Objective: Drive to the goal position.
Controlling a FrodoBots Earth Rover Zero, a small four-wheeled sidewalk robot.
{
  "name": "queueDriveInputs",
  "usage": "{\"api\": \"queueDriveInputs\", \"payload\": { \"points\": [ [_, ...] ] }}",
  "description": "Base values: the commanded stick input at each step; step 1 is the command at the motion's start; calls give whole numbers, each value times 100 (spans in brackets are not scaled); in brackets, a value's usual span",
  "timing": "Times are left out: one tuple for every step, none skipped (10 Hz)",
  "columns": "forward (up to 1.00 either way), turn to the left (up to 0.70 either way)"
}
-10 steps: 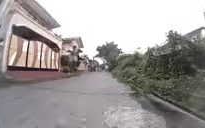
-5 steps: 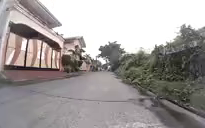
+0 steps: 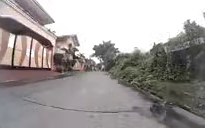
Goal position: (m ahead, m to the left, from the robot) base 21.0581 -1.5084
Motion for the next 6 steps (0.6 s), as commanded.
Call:
{"api": "queueDriveInputs", "payload": {
  "points": [
    [98,-10],
    [98,0],
    [98,0],
    [98,0],
    [98,-2],
    [98,-25]
  ]
}}
